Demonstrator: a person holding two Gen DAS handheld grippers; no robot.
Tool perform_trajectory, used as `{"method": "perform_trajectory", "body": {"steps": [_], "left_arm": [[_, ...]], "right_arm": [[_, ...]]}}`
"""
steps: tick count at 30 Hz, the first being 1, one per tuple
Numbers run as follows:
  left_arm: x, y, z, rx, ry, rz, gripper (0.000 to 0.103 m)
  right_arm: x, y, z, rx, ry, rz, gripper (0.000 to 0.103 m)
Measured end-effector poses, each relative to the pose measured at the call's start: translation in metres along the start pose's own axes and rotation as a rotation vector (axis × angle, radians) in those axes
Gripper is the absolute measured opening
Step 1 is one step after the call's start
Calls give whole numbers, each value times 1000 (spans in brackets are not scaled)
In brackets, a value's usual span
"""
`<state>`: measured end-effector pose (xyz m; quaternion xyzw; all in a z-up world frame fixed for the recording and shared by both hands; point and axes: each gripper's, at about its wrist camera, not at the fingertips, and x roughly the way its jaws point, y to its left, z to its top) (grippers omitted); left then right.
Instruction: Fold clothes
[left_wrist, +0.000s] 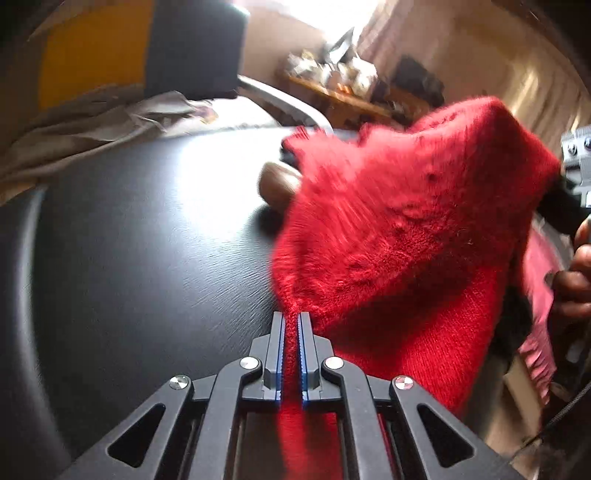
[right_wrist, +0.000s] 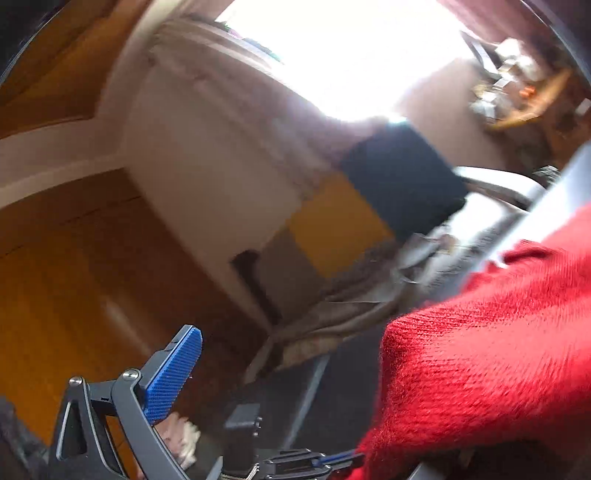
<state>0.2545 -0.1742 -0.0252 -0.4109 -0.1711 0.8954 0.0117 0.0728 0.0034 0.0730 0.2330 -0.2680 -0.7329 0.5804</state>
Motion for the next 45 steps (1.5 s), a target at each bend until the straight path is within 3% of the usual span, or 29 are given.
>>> {"method": "perform_trajectory", "body": {"steps": [5, 9, 16, 21, 24, 26, 30, 32, 35, 39, 42, 45], "left_arm": [[-74, 29, -21, -115, -82, 40, 4], [-126, 74, -47, -222, -109, 137, 4], [-203, 130, -78, -298, -167, 356, 4], [-257, 171, -85, -391, -244, 503, 3], [-269, 194, -91, -437, -217, 660, 0], [-271, 209, -101, -451, -139, 756, 0], [-285, 223, -129, -558, -136, 703, 2], [-289, 215, -141, -564, -151, 622, 6], [-279, 190, -146, -499, -138, 496, 11], [-243, 134, -126, -300, -96, 411, 11], [-199, 99, -105, -164, -37, 405, 11], [-158, 100, -90, -172, 36, 382, 11]], "right_arm": [[7, 68, -19, -41, 41, 101, 103], [21, 115, -60, -8, 115, 171, 103], [78, 175, -155, 56, 296, 220, 103], [113, 210, -240, 56, 550, 200, 103], [136, 216, -281, 67, 718, 167, 103], [136, 227, -300, 45, 811, 210, 103], [120, 243, -319, -23, 959, 240, 103], [98, 241, -315, -62, 970, 239, 103], [64, 222, -284, -78, 897, 168, 103], [11, 172, -212, -105, 697, -108, 103], [-46, 128, -146, -56, 471, -343, 103], [-99, 86, -90, 2, 286, -530, 103]]}}
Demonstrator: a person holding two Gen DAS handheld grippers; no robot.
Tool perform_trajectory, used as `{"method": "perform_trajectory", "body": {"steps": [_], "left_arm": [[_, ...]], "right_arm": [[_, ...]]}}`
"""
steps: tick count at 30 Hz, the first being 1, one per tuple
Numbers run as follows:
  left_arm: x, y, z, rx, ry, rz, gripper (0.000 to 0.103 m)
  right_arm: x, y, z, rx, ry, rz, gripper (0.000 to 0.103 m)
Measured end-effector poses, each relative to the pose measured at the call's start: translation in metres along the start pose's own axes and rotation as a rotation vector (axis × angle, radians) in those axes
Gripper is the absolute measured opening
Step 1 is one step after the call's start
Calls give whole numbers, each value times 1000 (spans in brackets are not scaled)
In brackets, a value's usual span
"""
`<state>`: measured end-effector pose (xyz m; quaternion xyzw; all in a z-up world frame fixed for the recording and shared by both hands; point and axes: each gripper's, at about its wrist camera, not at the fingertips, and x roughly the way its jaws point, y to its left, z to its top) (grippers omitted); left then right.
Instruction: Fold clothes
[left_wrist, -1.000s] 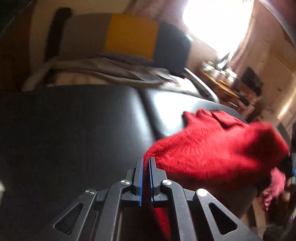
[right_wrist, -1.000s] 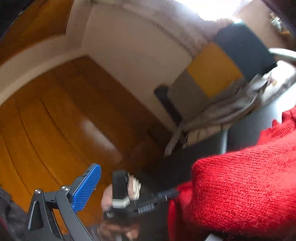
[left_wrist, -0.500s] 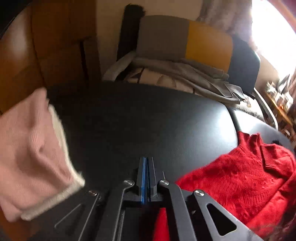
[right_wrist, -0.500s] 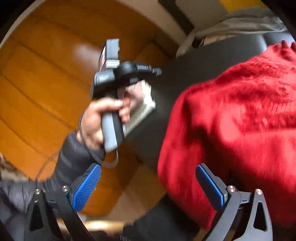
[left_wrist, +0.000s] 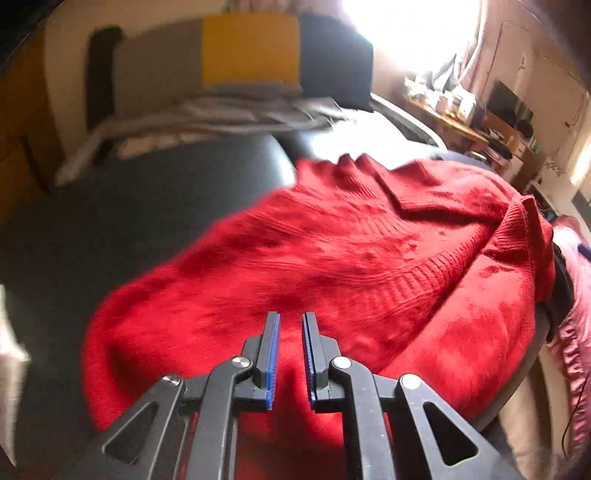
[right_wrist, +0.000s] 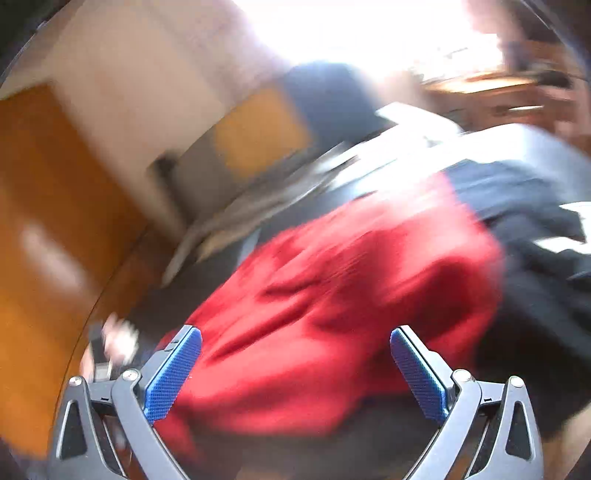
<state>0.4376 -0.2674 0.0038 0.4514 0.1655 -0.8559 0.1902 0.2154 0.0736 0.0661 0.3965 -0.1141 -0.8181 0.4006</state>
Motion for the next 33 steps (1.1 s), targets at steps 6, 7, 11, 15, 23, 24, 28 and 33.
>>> {"method": "perform_trajectory", "body": {"steps": [6, 7, 11, 15, 23, 24, 28, 33], "left_arm": [[48, 2, 17, 9, 32, 48, 13], [51, 5, 20, 8, 34, 49, 14], [64, 10, 33, 57, 25, 86, 14], [75, 15, 46, 123, -3, 159, 15], [107, 35, 84, 187, -73, 286, 15], [110, 37, 89, 201, -76, 294, 15], [116, 43, 108, 228, -64, 307, 14], [69, 37, 116, 98, -100, 153, 11]], "right_arm": [[9, -88, 88, 199, -43, -25, 103], [22, -102, 100, 245, -9, -4, 103], [98, -141, 116, 372, 213, 34, 103], [171, -165, 113, 437, 333, -55, 103], [172, -220, 141, 487, 109, -96, 103], [165, -229, 144, 499, 83, -125, 102], [151, -233, 149, 440, 107, -251, 103], [134, -180, 153, 239, 148, -385, 103]]}}
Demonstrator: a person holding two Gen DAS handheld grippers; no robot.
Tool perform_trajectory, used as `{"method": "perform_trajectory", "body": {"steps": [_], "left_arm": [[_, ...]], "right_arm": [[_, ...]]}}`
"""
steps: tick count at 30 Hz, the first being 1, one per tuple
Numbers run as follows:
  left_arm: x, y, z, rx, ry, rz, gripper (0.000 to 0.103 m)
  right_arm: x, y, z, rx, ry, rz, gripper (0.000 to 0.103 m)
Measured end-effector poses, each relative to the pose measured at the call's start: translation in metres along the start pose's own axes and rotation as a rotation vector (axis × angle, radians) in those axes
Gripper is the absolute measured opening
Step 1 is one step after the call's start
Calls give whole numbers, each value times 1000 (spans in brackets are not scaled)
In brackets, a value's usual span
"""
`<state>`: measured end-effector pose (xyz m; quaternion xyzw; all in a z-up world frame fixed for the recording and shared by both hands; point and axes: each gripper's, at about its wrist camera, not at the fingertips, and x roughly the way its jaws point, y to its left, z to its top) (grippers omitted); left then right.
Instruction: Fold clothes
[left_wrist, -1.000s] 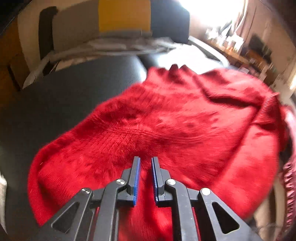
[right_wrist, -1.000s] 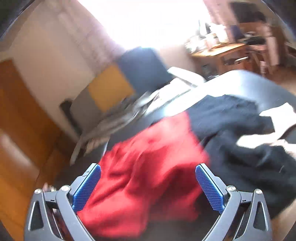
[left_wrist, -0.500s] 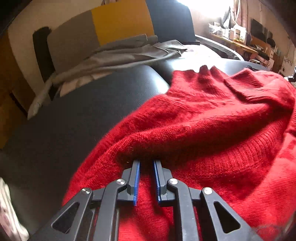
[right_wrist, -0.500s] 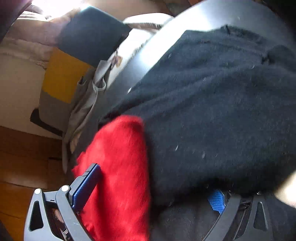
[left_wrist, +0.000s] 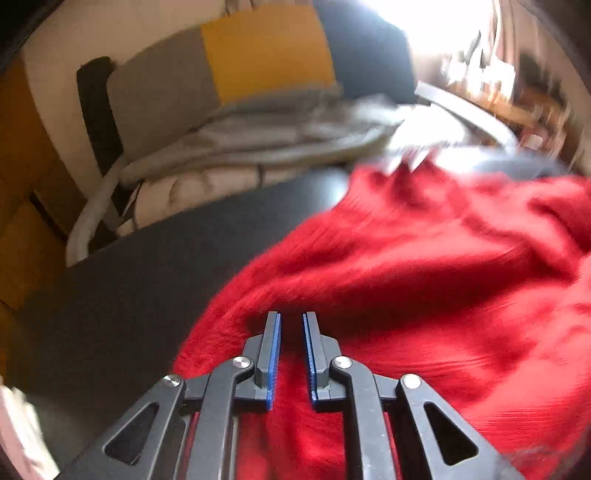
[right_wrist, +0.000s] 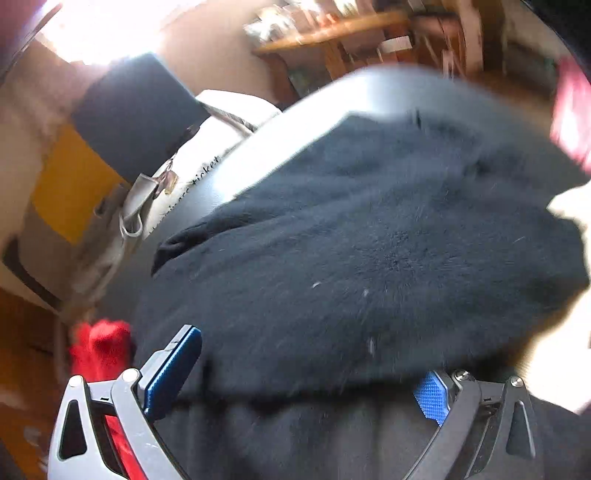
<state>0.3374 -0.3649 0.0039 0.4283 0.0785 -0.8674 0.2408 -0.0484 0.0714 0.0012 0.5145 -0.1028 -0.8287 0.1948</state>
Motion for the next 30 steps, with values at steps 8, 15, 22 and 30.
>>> {"method": "perform_trajectory", "body": {"steps": [8, 15, 22, 30], "left_arm": [[-100, -116, -68, 189, -69, -450, 18], [-94, -213, -125, 476, -23, -306, 25], [-84, -206, -140, 444, -45, -231, 30], [-105, -96, -158, 101, 33, -313, 4]], "right_arm": [[-29, 140, -86, -511, 109, 191, 103], [17, 151, -173, -590, 266, 50, 103], [-28, 117, -218, -454, 249, 128, 103], [-72, 108, -286, -565, 250, 79, 103]]}}
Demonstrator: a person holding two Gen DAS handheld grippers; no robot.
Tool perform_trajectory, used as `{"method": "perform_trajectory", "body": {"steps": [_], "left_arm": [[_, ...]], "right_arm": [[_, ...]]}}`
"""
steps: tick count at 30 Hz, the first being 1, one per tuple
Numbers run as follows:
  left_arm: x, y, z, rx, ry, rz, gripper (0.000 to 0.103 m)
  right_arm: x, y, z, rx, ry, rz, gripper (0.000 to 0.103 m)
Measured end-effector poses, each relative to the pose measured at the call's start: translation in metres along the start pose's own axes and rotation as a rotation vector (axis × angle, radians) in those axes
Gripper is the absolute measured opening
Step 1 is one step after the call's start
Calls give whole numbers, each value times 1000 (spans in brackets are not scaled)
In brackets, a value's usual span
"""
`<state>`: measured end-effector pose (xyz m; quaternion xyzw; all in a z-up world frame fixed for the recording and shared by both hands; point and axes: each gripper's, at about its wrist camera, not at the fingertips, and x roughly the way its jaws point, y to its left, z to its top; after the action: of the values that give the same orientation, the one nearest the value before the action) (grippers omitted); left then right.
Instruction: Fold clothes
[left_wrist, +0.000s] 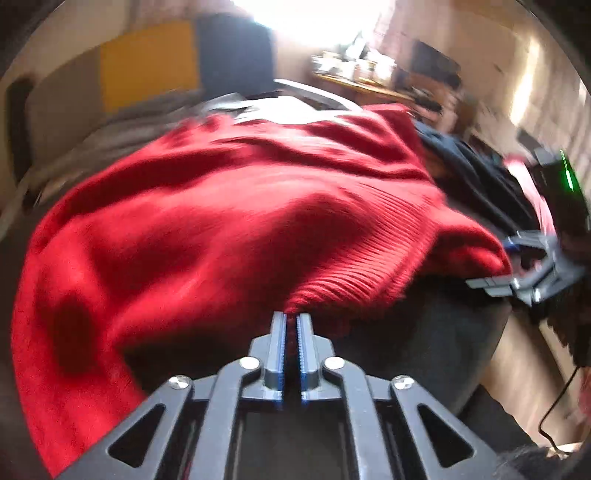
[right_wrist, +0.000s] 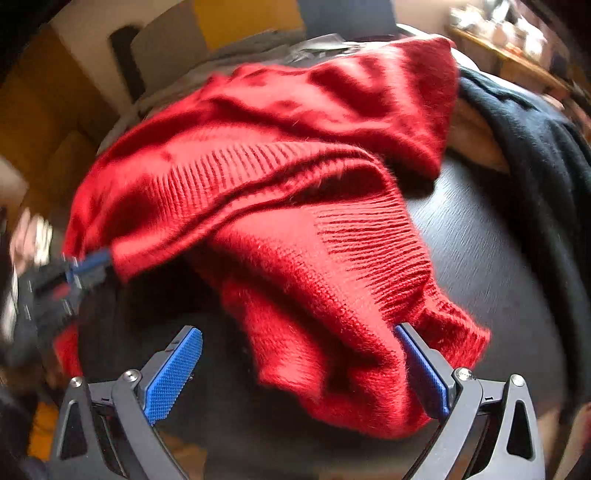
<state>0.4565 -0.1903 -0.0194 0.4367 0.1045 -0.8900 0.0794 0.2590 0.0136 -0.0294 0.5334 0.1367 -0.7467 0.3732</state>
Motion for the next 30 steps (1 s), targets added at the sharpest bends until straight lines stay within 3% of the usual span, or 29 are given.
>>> {"method": "perform_trajectory", "body": {"steps": [4, 7, 9, 11, 13, 15, 18, 20, 23, 28, 30], "left_arm": [[-55, 65, -38, -169, -36, 42, 1], [-103, 116, -73, -354, -79, 40, 1], [-128, 146, -99, -515, -119, 6, 14], [-143, 171, -129, -668, -133, -11, 16], [-147, 187, -151, -761, -123, 24, 18], [-145, 189, -160, -783, -106, 56, 23], [-137, 178, -154, -766, -109, 14, 30], [-127, 170, -143, -729, -90, 27, 34], [-109, 162, -125, -679, -62, 62, 35], [-87, 140, -100, -549, -33, 206, 38], [-78, 129, -85, -442, 3, 269, 12]], "right_arm": [[-8, 29, -32, -138, 80, -28, 103], [-20, 50, -53, -264, 166, 22, 103], [-32, 57, -63, -317, 188, 42, 103], [-48, 60, -62, -338, 165, 50, 103], [-69, 66, -55, -362, 122, 105, 103], [-90, 77, -46, -406, 65, 139, 103], [-109, 98, -26, -446, -11, 212, 103], [-99, 118, 0, -449, -56, 238, 103], [-57, 149, 26, -436, -86, 165, 103], [7, 159, 49, -366, -20, 48, 103], [25, 154, 49, -326, 8, 36, 103]]}}
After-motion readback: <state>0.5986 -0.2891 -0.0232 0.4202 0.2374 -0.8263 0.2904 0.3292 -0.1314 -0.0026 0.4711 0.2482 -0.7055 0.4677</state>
